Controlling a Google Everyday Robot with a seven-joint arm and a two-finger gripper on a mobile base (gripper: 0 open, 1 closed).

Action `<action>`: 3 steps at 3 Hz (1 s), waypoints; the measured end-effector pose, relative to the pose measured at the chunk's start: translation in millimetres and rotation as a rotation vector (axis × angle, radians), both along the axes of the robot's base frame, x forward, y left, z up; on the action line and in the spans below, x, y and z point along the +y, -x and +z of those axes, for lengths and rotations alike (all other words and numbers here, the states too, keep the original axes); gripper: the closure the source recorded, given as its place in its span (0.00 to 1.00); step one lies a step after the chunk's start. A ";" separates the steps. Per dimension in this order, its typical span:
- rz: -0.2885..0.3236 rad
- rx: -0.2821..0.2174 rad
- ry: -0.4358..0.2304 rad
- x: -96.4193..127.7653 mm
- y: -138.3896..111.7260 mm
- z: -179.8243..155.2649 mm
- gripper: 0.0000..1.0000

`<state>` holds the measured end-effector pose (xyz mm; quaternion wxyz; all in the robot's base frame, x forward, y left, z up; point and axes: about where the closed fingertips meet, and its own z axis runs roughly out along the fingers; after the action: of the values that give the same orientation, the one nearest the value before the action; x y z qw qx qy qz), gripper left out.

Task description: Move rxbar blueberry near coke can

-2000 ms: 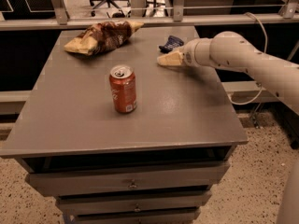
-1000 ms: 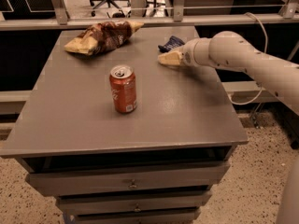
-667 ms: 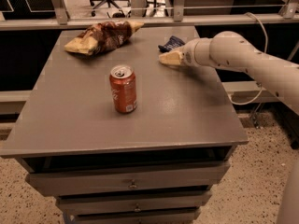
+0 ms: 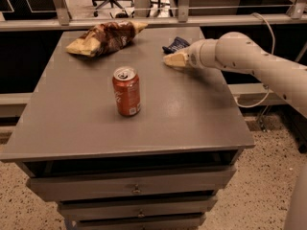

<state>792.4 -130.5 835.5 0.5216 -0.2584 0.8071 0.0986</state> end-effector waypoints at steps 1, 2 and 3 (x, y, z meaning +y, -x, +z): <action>0.000 0.000 0.000 0.0 0.0 0.0 1.00; 0.000 0.000 0.000 0.0 0.1 0.1 1.00; 0.000 0.000 0.000 0.0 0.1 0.1 1.00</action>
Offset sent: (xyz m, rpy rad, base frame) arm -0.1160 0.0395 0.1602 0.0545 -0.3596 0.1030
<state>792.3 -130.4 835.7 0.5217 -0.2584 0.8071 0.0986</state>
